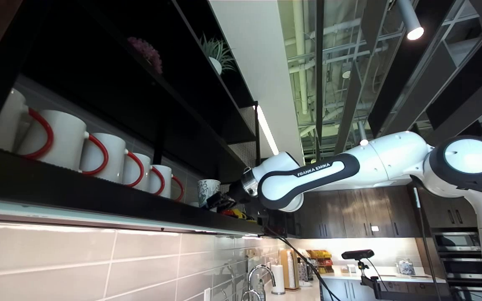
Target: Put the cup on top of the counter
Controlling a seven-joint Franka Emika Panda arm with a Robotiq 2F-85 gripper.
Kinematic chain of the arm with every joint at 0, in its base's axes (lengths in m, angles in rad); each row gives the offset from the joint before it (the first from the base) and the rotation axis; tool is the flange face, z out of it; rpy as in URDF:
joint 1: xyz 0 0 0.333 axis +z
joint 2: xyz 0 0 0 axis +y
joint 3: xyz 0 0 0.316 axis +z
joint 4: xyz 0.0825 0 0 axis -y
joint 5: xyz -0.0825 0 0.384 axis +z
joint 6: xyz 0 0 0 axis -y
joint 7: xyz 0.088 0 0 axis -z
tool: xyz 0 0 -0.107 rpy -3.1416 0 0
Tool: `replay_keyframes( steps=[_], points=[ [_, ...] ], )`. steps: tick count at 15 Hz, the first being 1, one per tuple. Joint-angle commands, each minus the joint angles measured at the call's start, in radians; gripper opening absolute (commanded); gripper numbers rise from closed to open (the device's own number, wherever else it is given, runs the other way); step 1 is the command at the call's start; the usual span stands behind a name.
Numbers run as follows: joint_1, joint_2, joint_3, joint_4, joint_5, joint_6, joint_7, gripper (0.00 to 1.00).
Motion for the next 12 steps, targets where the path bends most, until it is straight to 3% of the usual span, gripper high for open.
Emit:
replay_keyframes(
  steps=[1, 2, 7, 12],
  points=[
    [0.036, 0.022, -0.026, 0.026, 0.045, 0.014, -0.046, 0.47],
    [0.041, 0.022, -0.030, 0.026, 0.046, 0.014, -0.047, 0.42],
    [0.048, 0.009, -0.043, 0.018, 0.029, 0.015, -0.033, 0.39],
    [-0.017, -0.027, 0.004, -0.017, 0.014, 0.019, -0.008, 0.39]
  ],
)
